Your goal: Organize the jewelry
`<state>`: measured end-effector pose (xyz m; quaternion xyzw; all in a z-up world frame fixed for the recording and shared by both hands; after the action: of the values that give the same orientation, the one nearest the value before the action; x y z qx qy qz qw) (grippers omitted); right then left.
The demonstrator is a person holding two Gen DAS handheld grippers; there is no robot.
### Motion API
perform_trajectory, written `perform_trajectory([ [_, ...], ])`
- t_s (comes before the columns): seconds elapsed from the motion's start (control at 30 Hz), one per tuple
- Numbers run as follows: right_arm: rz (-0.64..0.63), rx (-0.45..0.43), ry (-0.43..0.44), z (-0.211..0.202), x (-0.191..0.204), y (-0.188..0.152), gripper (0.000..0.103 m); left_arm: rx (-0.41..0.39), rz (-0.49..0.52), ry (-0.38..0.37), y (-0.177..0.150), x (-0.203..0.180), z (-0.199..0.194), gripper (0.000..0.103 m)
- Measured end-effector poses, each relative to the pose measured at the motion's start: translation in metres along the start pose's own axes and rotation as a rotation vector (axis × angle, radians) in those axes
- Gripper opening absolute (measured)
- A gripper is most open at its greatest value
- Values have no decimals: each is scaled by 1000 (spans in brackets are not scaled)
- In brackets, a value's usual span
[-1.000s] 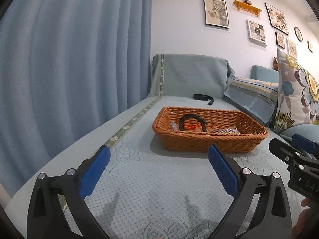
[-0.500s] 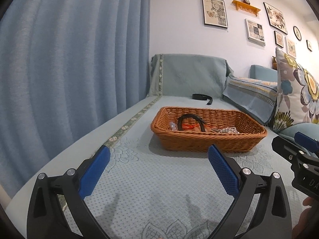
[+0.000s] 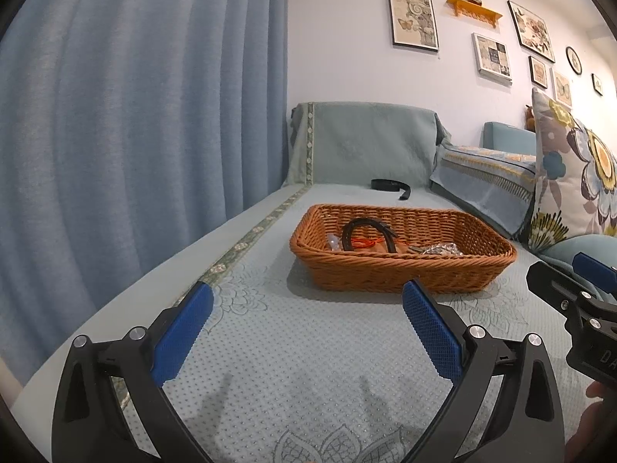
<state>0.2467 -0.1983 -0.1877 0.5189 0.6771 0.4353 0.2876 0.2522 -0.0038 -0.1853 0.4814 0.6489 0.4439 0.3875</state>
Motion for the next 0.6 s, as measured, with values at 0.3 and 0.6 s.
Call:
perform_trajectory([
  [0.3, -1, -3, -1, 0, 0, 0, 87, 3, -3, -3, 1, 1, 2, 95],
  [0.6, 5, 0, 0, 1, -1, -1, 88, 4, -1, -2, 0, -1, 1, 95],
])
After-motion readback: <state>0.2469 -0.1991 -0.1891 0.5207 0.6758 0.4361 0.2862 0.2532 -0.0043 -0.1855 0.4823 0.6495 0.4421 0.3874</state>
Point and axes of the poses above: each gripper's, at about its wrist camera, not at the fingertips, and z roughly the way its jaws point, x to its left, y to its top, the point moved 2 cm from there along z, roughly the way its jaws point, and after that the axes turned 5 degrees about -z, right-handed, at the moved point
